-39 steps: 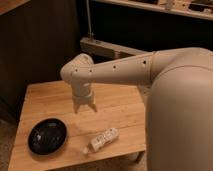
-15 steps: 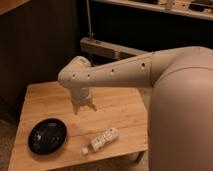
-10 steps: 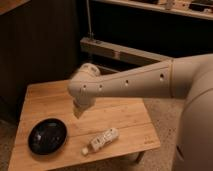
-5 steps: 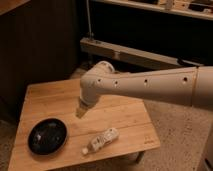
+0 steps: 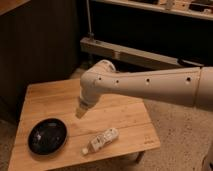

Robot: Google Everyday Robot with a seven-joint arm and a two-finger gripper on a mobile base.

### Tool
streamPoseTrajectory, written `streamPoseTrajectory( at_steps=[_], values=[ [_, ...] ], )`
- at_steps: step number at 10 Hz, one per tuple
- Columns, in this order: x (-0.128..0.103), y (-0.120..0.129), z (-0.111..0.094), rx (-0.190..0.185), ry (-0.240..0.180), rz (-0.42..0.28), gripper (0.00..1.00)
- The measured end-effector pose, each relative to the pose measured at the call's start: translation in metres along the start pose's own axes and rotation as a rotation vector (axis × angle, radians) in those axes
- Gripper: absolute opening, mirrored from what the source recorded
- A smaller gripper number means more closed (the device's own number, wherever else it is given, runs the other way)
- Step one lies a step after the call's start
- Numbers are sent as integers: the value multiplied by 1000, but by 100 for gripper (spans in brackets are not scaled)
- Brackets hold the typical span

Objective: Place the bottle in the ceramic bowl

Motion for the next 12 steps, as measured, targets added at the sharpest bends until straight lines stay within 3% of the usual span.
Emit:
streamPoseTrajectory(
  at_steps=[2,3,4,6,9,12],
  values=[
    [-1,1,0,-4,-6,-12,65],
    [-3,1,-1,-17,-31,-58,65],
    [-5,-1,-2,-37,-65,-140,65],
    [-7,-5,-3,-101,-129,-376,65],
    [-13,-22,-1,-236,-192,-749,65],
    [-12,-35,0,-316,-248,-981,65]
  ],
)
